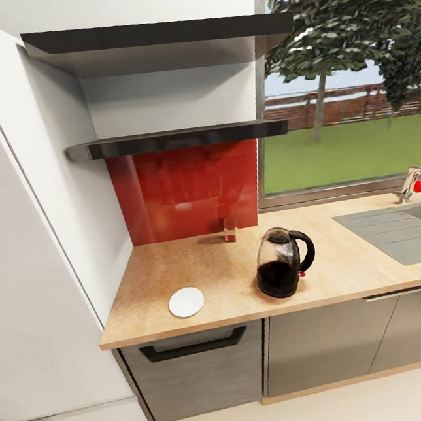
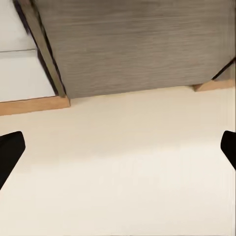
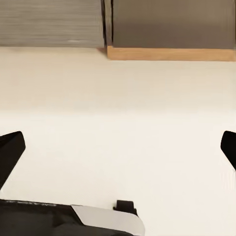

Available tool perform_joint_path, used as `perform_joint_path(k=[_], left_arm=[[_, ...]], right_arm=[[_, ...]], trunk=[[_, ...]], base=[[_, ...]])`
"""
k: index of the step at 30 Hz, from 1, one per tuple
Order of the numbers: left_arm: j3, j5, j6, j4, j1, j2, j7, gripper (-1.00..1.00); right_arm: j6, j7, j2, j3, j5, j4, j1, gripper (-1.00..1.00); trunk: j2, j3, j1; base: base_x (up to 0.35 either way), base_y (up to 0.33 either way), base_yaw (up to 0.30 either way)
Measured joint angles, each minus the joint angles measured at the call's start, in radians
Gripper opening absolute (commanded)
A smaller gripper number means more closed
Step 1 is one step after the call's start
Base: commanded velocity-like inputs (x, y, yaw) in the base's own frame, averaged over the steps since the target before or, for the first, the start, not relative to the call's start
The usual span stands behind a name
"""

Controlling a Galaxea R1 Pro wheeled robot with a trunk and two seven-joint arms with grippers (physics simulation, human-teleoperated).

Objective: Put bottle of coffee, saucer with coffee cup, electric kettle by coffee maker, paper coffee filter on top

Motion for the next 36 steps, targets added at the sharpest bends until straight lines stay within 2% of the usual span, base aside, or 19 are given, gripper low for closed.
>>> perform_joint_path(k=[2,5,6,7,8,11,12,13,14,15,16,18,24,26,28,29,31,32,36], left_arm=[[0.003,0.005,0.003,-0.034,-0.013,0.032,-0.103,1.0],[0.005,0.01,0.008,-0.062,-0.051,0.07,-0.259,1.0],[0.027,0.039,0.043,-0.067,-0.108,0.097,-0.451,1.0],[0.04,0.053,0.067,-0.066,-0.178,0.105,-0.505,1.0],[0.051,0.059,0.096,-0.065,-0.175,0.112,-0.552,1.0],[0.086,0.071,0.183,-0.07,-0.213,0.136,-0.689,1.0],[0.119,0.075,0.243,-0.072,-0.244,0.153,-0.809,1.0],[0.13,0.074,0.258,-0.073,-0.26,0.159,-0.869,1.0],[0.134,0.074,0.264,-0.073,-0.268,0.163,-0.905,1.0],[0.139,0.073,0.278,-0.074,-0.283,0.168,-0.978,1.0],[0.14,0.073,0.298,-0.076,-0.287,0.169,-1.021,1.0],[0.142,0.073,0.316,-0.078,-0.294,0.171,-1.057,1.0],[0.149,0.073,0.319,-0.078,-0.297,0.172,-1.062,1.0],[0.175,0.074,0.316,-0.078,-0.297,0.174,-1.066,1.0],[0.217,0.073,0.314,-0.081,-0.297,0.175,-1.07,1.0],[0.249,0.073,0.316,-0.1,-0.297,0.178,-1.071,1.0],[0.28,0.071,0.326,-0.154,-0.297,0.185,-1.071,1.0],[0.283,0.071,0.331,-0.165,-0.298,0.186,-1.071,1.0],[0.317,0.07,0.431,-0.24,-0.33,0.191,-1.062,1.0]], right_arm=[[0.0,0.024,0.022,0.016,0.003,-0.068,-0.001,1.0],[0.0,0.129,0.038,0.069,0.001,-0.168,-0.007,1.0],[0.006,0.206,0.059,0.101,0.0,-0.272,-0.014,1.0],[0.007,0.215,0.072,0.104,-0.003,-0.387,-0.016,1.0],[0.008,0.219,0.087,0.105,-0.002,-0.407,-0.017,1.0],[0.01,0.225,0.118,0.109,-0.004,-0.489,-0.02,1.0],[0.011,0.227,0.128,0.152,-0.004,-0.542,-0.021,1.0],[0.011,0.227,0.128,0.195,-0.005,-0.57,-0.021,1.0],[0.011,0.227,0.128,0.219,-0.005,-0.589,-0.021,1.0],[0.011,0.226,0.128,0.255,-0.005,-0.628,-0.021,1.0],[0.011,0.226,0.128,0.268,-0.005,-0.653,-0.021,1.0],[0.011,0.225,0.128,0.275,-0.005,-0.694,-0.021,1.0],[0.011,0.225,0.128,0.278,-0.006,-0.734,-0.021,1.0],[0.011,0.225,0.128,0.278,-0.007,-0.737,-0.021,1.0],[0.011,0.225,0.128,0.278,-0.007,-0.741,-0.021,1.0],[0.011,0.225,0.128,0.278,-0.007,-0.754,-0.021,1.0],[0.011,0.225,0.128,0.278,-0.007,-0.781,-0.021,1.0],[0.011,0.225,0.128,0.278,-0.007,-0.785,-0.021,1.0],[0.03,0.224,0.128,0.283,-0.008,-0.824,-0.021,1.0]], trunk=[[0.0,0.0,0.0],[0.0,0.0,0.0],[0.0,0.0,0.0],[0.0,0.001,0.0],[0.0,0.0,0.0],[0.0,0.0,0.0],[0.0,0.0,0.0],[0.0,0.0,0.0],[0.0,0.0,0.0],[0.0,0.0,0.0],[0.0,0.0,0.0],[0.0,0.0,0.0],[0.0,0.0,0.0],[0.0,0.0,0.0],[0.0,0.0,0.0],[0.0,0.0,0.0],[0.0,0.0,0.0],[0.0,0.0,0.0],[0.0,0.0,0.0]], base=[[0.0,0.0,0.0],[0.0,0.0,0.0],[0.0,0.0,0.0],[0.0,0.0,0.0],[0.0,0.0,0.0],[0.0,0.0,0.0],[0.0,0.0,0.0],[0.0,0.0,0.0],[0.0,0.0,0.0],[0.0,0.0,0.0],[0.0,0.0,0.0],[0.0,0.0,0.0],[-0.18,0.0,0.0],[-0.065,0.0,0.0],[-0.025,0.0,0.0],[-0.011,0.0,0.0],[-0.005,0.0,0.0],[-0.003,0.0,0.0],[-0.001,0.0,0.0]])
